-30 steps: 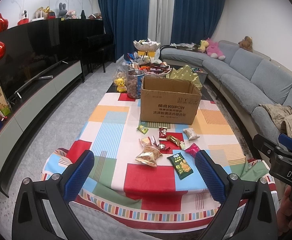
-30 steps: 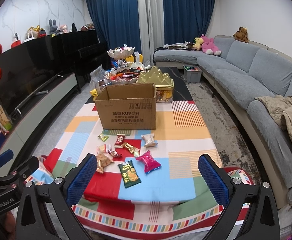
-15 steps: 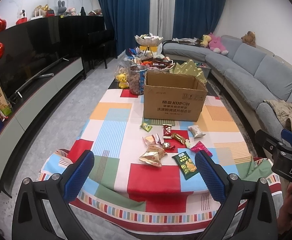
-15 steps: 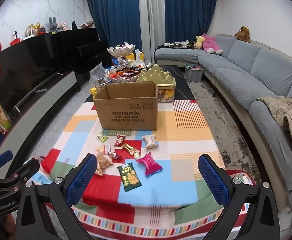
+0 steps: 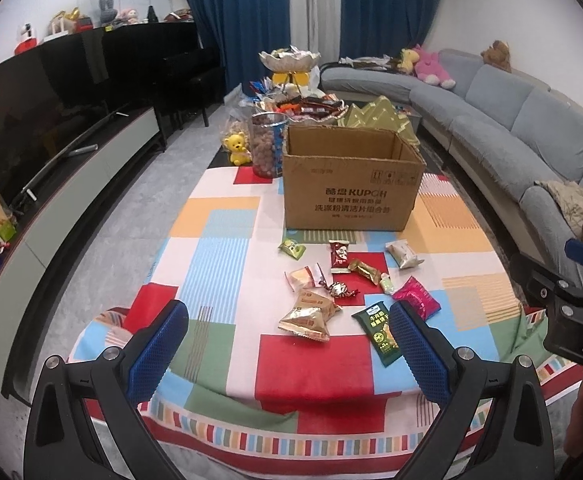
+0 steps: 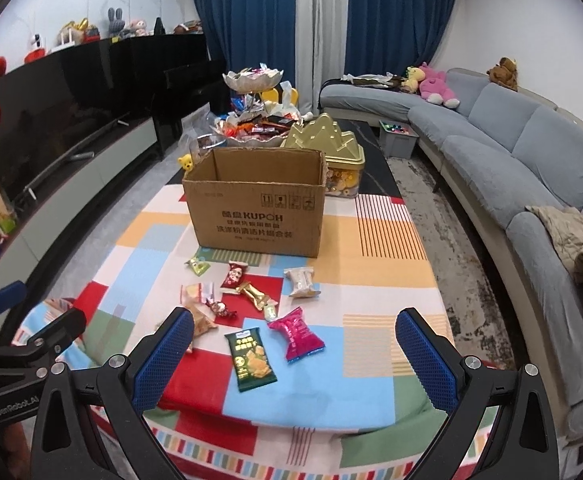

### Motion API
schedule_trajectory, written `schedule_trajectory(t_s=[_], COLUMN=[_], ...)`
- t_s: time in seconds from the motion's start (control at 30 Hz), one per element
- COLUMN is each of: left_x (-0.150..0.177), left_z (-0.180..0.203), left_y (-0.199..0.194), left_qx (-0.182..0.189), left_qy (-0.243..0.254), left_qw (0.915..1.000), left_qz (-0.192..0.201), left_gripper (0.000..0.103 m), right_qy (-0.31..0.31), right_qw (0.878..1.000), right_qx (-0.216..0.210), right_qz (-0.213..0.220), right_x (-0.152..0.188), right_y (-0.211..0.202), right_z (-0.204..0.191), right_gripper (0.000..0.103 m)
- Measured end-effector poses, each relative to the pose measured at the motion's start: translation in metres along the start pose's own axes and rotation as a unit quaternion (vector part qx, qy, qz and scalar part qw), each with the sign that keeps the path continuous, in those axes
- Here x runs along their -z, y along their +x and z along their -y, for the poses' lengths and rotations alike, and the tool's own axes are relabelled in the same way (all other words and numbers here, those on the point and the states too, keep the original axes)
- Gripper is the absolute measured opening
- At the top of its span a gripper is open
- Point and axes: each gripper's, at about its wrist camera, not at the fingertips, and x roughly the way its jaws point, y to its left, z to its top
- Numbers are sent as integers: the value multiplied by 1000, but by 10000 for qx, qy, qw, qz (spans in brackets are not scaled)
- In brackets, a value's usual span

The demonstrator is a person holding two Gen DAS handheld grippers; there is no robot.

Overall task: Organize snacks
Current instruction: 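Grasp the gold biscuit bag with the left tool while the right tool grasps the green cracker packet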

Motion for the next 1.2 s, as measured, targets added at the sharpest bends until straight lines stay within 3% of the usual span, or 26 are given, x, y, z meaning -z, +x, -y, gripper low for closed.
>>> schedule_trajectory(t_s=[0.5, 0.83, 1.2], left_x=[-6, 8, 12], left_z=[8, 9, 8], left_y=[67, 114, 160], left_qx=[125, 371, 660], left_qy=[463, 802, 1101], left_qw=[9976, 9908, 9829], left_qz=[-505, -1022, -1320], left_gripper=[95, 91, 88], right_qy=[-300, -687, -967], right_qw=[9976, 9899, 9794], right_qx=[-70, -405, -641], right_qz=[-628, -1168, -1655], right_x=[4, 21, 43], right_y=[71, 110, 148], right_z=[-9, -29, -45], right_gripper=[102, 90, 78])
